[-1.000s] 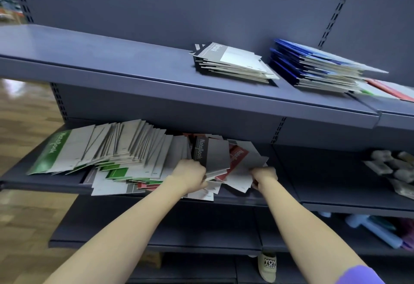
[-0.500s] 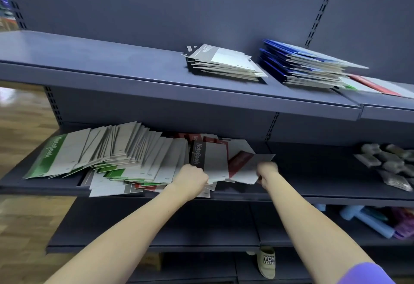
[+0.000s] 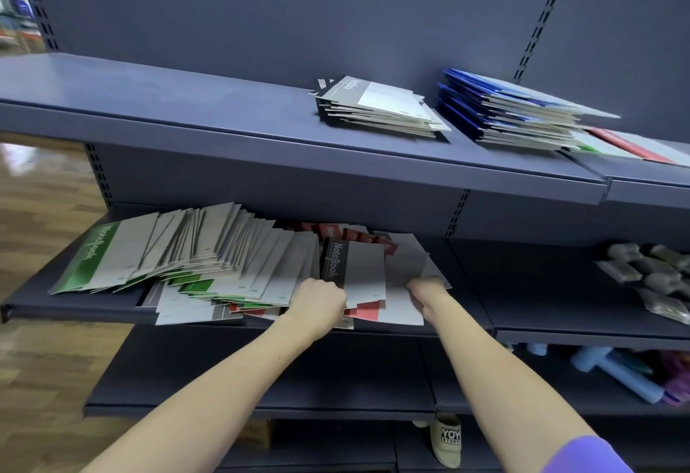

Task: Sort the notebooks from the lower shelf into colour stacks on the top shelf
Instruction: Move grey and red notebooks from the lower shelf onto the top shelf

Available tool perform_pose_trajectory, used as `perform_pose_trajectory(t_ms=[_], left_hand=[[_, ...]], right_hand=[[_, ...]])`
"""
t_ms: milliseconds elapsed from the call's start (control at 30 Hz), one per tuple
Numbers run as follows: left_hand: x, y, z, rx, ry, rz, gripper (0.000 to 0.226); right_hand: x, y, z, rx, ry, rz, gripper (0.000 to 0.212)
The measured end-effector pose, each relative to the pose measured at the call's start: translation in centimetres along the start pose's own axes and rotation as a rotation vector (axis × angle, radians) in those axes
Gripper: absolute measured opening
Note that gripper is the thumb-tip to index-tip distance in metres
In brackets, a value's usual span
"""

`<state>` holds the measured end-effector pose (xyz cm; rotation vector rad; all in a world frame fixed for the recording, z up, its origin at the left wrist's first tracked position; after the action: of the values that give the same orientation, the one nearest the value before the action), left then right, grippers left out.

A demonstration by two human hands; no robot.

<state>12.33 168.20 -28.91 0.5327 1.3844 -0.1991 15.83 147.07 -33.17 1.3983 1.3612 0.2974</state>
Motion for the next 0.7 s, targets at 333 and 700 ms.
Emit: perform_pose_trajectory(t_ms=[333,700], left_hand=[[-0.5,-5.9,0.6,0.275,-0.112,0.031,0.015],[-1.4,-10.2,0.3,0.357,-0.194,-0.278,0.056]], right_hand=[[-1.6,-3.7,-1.2,0.179,0.102,0.313,0.025],[-3.8,-7.2,-2.2,0.173,0.066,0.380,0.050]])
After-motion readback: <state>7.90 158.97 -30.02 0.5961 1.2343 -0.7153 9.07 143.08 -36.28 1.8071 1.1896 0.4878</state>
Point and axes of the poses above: each hand's wrist, its own z-axis towards the middle knuckle, its own x-axis out of the palm, y = z × x, the point moved 10 cm from there along z, towards the middle knuckle, and after that the axes turned 7 degrees about -y, right-handed, at the moved point
